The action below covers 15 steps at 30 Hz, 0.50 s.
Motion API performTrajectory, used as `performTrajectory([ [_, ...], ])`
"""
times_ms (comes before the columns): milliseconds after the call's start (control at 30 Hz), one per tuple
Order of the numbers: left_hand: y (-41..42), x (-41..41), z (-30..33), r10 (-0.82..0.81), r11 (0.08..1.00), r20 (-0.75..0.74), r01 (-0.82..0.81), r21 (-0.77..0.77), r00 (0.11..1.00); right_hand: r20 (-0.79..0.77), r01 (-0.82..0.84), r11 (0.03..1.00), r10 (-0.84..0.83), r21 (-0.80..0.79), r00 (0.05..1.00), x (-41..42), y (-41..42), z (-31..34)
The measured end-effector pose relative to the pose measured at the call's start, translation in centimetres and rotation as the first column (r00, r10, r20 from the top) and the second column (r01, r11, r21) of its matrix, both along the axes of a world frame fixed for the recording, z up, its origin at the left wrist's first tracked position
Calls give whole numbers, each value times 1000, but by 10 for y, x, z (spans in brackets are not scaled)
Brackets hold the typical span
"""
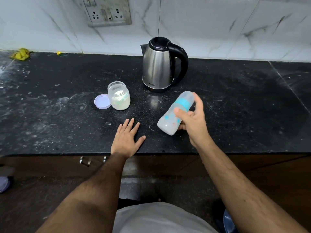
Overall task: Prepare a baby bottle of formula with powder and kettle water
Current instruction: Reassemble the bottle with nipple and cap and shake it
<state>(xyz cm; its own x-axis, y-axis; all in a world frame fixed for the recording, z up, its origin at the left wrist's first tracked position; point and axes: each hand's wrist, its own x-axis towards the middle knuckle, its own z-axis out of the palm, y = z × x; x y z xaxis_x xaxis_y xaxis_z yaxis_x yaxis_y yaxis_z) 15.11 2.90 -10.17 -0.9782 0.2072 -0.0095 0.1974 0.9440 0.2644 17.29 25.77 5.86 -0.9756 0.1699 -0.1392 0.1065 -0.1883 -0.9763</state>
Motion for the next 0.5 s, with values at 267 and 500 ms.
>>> performTrajectory([
  [267, 0, 0, 1, -2, 1000, -1, 2, -11, 1000, -25, -45, 999, 45, 18, 999, 4, -6, -7],
  [500, 0, 0, 1, -3, 1000, 0, 3, -22, 1000, -71, -117, 992, 120, 45, 990, 2, -4, -3],
])
